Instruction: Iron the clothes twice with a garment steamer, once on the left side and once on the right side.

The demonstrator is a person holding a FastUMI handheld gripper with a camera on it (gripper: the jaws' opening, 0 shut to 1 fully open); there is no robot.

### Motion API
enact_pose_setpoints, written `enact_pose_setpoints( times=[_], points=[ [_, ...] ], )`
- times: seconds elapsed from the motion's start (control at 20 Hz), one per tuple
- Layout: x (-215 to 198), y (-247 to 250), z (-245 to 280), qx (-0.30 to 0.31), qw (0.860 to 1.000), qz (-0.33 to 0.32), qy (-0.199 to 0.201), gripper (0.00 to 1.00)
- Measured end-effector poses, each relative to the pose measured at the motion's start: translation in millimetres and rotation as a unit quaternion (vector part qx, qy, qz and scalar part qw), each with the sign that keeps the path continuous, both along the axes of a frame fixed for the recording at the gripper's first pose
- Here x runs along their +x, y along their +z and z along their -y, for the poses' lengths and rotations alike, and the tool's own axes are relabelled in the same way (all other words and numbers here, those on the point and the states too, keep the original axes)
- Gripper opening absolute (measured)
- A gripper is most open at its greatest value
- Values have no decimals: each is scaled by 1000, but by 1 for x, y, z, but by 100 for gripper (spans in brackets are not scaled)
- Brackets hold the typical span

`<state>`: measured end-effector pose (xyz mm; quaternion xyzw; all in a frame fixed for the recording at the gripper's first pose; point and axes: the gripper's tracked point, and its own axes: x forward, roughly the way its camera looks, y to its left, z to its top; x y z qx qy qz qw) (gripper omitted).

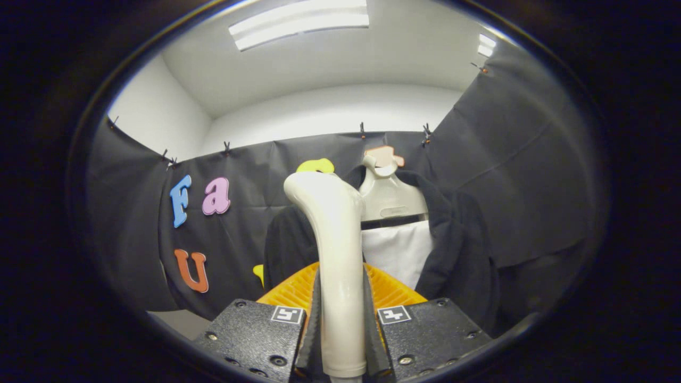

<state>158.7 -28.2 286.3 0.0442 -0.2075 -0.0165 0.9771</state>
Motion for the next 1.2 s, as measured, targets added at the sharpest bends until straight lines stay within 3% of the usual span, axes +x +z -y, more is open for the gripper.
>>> enact_pose_setpoints(
  times=[0.6,1.2],
  points=[
    [-13,-62,12,-1,998,-47,-32,38],
    [-24,-127,20,-20,992,-86,-88,38]
  ],
)
